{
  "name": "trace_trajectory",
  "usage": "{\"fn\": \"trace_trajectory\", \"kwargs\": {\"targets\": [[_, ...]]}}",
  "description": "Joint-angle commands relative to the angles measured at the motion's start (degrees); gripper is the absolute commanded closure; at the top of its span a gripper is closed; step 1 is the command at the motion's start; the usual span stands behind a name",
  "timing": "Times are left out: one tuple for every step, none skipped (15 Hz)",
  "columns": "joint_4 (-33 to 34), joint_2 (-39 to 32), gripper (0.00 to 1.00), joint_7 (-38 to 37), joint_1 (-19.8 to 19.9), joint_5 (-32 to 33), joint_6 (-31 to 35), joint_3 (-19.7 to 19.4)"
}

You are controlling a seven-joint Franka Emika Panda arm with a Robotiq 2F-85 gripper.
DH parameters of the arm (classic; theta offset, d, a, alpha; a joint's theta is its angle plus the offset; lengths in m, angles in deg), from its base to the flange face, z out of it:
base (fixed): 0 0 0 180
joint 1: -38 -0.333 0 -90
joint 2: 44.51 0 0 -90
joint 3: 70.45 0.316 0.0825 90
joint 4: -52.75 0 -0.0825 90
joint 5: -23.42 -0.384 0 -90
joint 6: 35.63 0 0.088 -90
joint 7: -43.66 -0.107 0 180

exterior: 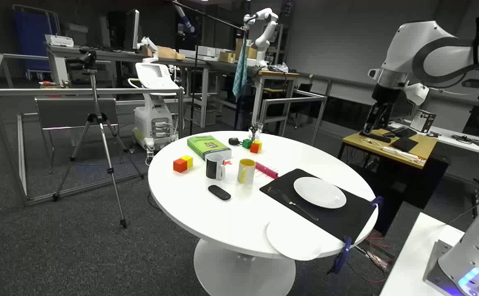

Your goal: Put the plate over the other

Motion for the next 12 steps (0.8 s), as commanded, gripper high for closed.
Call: {"fn": "trace_trajectory", "kwargs": {"targets": [[0.2,-0.1,0.00,-0.4,-0.8,0.4,-0.2,-0.7],[0.2,-0.1,0.00,-0.4,-0.8,0.4,-0.2,-0.7],[0.2,-0.1,0.00,-0.4,-0.8,0.4,-0.2,-0.7],[0.2,-0.1,0.00,-0.4,-0.8,0.4,-0.2,-0.7],[0.2,-0.1,0.00,-0.4,-0.8,0.4,-0.2,-0.7],[0.2,-0.1,0.00,-0.4,-0.8,0.4,-0.2,-0.7],[0.2,-0.1,0.00,-0.4,-0.8,0.4,-0.2,-0.7],[0.2,-0.1,0.00,-0.4,-0.8,0.4,-0.2,-0.7],[0.2,-0.1,0.00,-0.4,-0.8,0.4,-0.2,-0.7],[0.2,-0.1,0.00,-0.4,-0.8,0.4,-0.2,-0.7],[0.1,0.1,0.00,0.3,-1.4,0.2,0.2,-0.6],[0.5,-0.3,0.00,1.6,-2.3,-0.8,0.0,-0.9]]}}
